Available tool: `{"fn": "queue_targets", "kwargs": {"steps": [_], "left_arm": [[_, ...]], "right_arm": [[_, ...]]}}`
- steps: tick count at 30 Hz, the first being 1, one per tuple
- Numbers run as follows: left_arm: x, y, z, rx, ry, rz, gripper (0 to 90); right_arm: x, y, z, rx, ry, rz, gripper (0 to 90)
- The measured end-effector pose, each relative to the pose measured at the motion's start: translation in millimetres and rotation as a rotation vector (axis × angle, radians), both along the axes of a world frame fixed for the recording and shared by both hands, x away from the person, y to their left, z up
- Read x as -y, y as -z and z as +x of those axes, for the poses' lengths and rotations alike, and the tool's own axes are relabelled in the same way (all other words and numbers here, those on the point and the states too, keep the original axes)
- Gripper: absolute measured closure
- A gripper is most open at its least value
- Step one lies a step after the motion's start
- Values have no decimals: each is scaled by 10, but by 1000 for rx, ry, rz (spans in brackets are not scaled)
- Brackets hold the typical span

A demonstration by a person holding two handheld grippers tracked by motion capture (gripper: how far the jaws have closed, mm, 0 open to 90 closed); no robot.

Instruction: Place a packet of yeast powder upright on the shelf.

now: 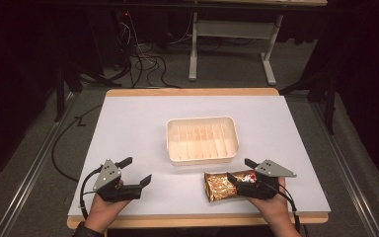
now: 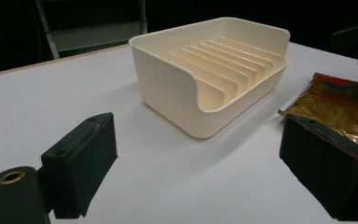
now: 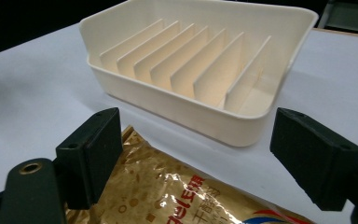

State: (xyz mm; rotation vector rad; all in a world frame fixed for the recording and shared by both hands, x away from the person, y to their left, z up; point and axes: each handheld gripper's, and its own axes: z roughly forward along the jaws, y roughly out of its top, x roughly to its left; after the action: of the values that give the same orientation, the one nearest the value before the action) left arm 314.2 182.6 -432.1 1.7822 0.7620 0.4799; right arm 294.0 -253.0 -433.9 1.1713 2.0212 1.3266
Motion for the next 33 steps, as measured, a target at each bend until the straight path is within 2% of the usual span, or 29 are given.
{"fn": "queue_targets", "kwargs": {"steps": [7,19,24,33], "left_arm": [[1,11,17,-2,0,5,114],[26,14,8,1,9,24,114],[31,19,6,2,11,33,114],[92,13,35,5,23,27,114]], "right_arm": [[117,-7,18,14,19,12,148],[145,-48,-21,27,10,14,138],[174,-62,-24,13,10,29,144],[338,-58,-71,-9,60,35,156]]}}
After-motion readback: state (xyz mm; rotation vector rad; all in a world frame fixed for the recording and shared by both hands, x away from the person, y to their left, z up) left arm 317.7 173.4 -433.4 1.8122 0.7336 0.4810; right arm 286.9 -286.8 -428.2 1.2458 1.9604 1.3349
